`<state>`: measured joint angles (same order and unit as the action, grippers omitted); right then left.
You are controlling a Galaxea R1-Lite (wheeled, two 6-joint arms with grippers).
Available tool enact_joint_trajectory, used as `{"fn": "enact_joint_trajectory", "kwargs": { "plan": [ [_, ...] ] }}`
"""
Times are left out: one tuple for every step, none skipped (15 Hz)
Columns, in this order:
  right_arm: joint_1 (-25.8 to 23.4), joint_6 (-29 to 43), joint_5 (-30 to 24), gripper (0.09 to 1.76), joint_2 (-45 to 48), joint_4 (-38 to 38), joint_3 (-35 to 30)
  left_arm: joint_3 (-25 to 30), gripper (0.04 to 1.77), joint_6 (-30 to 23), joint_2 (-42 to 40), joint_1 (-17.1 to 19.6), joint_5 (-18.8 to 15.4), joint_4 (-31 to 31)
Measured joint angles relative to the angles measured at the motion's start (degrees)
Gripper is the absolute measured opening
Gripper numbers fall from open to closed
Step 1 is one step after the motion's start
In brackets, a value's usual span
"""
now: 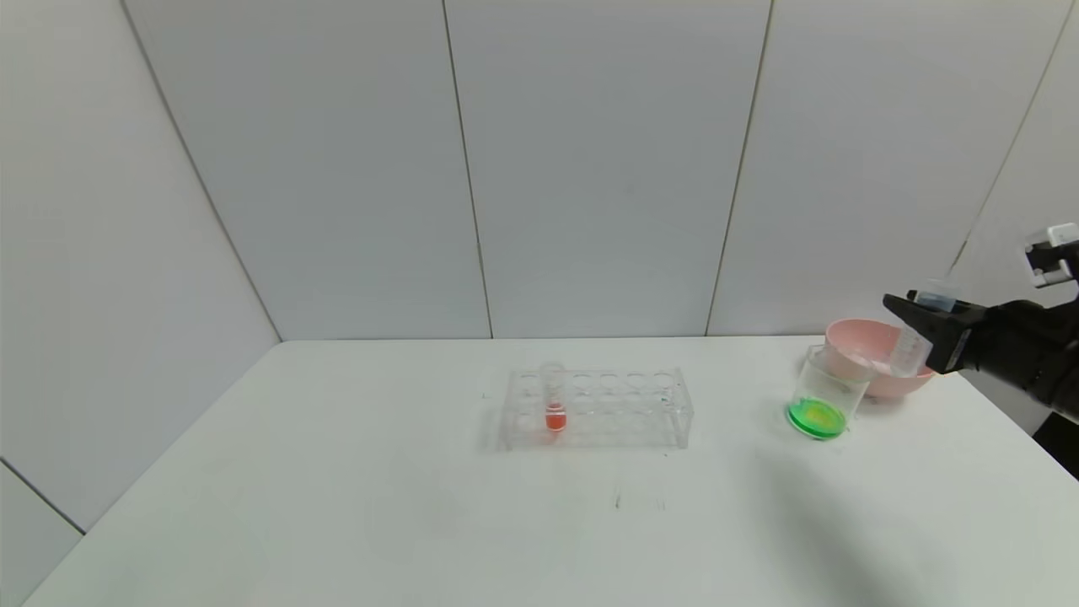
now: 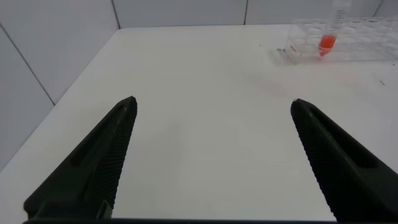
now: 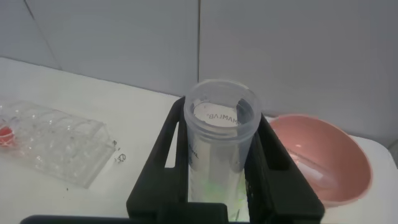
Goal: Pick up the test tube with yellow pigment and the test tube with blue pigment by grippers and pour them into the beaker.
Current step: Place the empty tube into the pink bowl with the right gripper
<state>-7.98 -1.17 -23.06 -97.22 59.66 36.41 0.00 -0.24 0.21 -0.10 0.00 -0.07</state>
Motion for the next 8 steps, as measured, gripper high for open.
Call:
{"fn": "enact_joint_trajectory", "kwargs": {
  "plan": [
    [-1.2, 0.1, 0.1, 0.57, -0.4, 0.8, -1.2, 0.0, 1.76, 0.0, 0.0, 0.0, 0.0, 0.0],
    [-2.4, 0.1, 0.2, 0.57, -0.9, 1.1, -1.6, 0.0, 1.76, 0.0, 0.0, 0.0, 0.0, 0.0],
    [-3.3, 0.2, 0.3, 0.57, -1.7, 1.2, -1.4, 0.0, 1.76, 0.0, 0.0, 0.0, 0.0, 0.0],
    [-4.1, 0.3, 0.4, 0.57, -2.7, 1.3, -0.3, 0.0, 1.76, 0.0, 0.0, 0.0, 0.0, 0.0],
    [-4.8, 1.0, 0.5, 0.57, -3.9, 1.2, 1.4, 0.0, 1.76, 0.0, 0.0, 0.0, 0.0, 0.0],
    [-5.4, 2.0, 0.6, 0.57, -5.3, 1.1, 3.6, 0.0, 1.76, 0.0, 0.0, 0.0, 0.0, 0.0],
    [-6.1, 2.9, 0.6, 0.57, -6.9, 0.9, 6.0, 0.0, 1.76, 0.0, 0.0, 0.0, 0.0, 0.0],
    [-6.8, 3.3, 0.7, 0.57, -8.9, 0.8, 8.8, 0.0, 1.76, 0.0, 0.0, 0.0, 0.0, 0.0]
  ]
}}
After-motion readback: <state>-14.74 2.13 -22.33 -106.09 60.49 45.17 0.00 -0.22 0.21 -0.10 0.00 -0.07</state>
